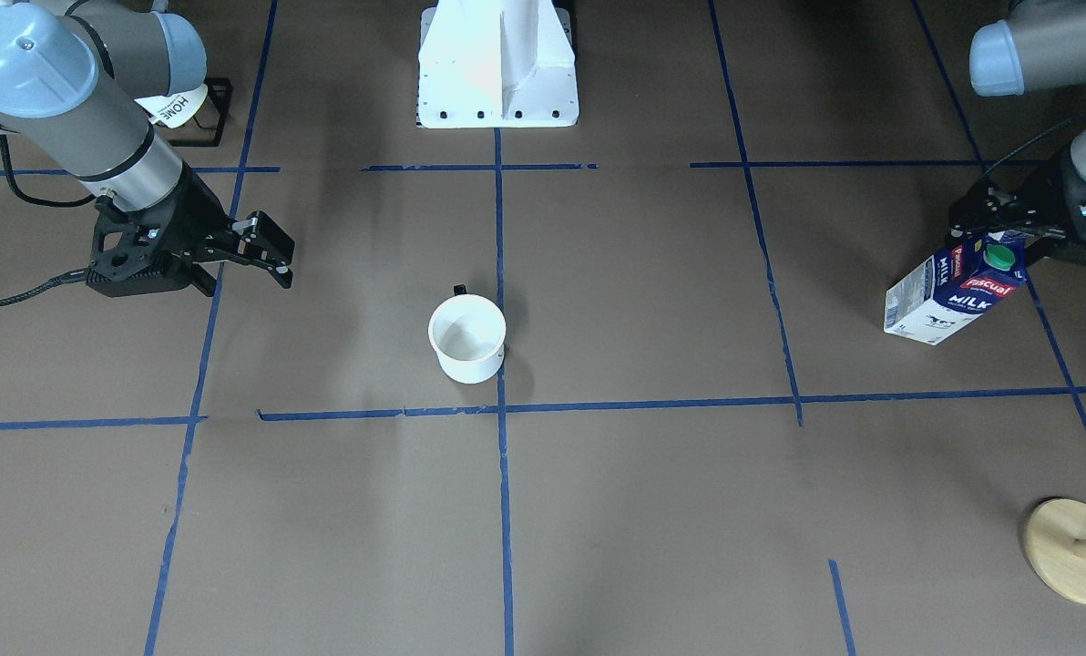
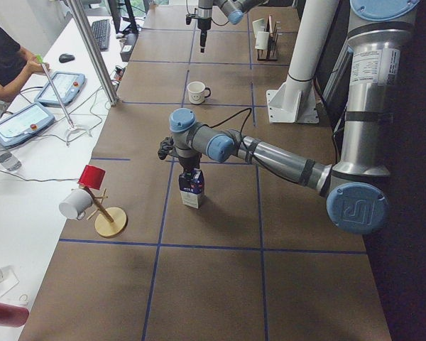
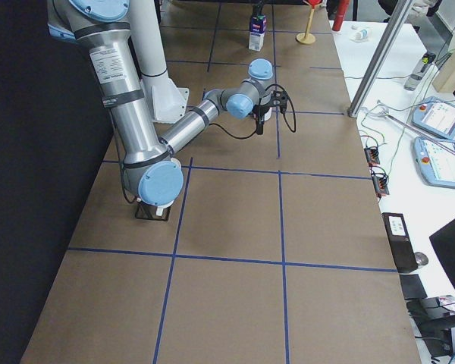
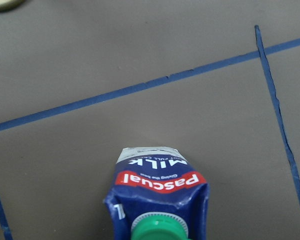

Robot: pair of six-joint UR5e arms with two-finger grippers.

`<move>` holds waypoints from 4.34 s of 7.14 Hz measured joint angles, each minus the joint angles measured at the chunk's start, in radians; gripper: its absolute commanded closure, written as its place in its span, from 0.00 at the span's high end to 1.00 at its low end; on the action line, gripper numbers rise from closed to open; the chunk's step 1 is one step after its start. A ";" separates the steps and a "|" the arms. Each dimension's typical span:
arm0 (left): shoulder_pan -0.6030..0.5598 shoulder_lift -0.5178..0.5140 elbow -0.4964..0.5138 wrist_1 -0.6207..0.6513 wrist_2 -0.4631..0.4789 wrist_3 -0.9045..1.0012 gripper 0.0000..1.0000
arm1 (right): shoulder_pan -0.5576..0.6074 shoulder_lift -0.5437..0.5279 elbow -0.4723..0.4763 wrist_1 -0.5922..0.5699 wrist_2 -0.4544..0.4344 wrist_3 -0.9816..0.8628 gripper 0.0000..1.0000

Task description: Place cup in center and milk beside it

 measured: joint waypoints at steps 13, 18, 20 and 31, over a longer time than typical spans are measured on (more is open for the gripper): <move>0.407 -0.936 0.334 0.208 0.196 -0.923 0.05 | 0.196 -0.379 0.172 0.001 0.072 -0.352 1.00; 0.450 -0.959 0.378 0.192 0.211 -0.954 0.64 | 0.198 -0.385 0.169 0.002 0.073 -0.347 1.00; 0.451 -0.955 0.380 0.196 0.225 -0.954 0.90 | 0.198 -0.385 0.161 0.002 0.073 -0.347 1.00; 0.025 -0.261 -0.201 0.296 0.096 -0.133 1.00 | 0.628 -0.383 -0.025 -0.090 0.302 -0.932 1.00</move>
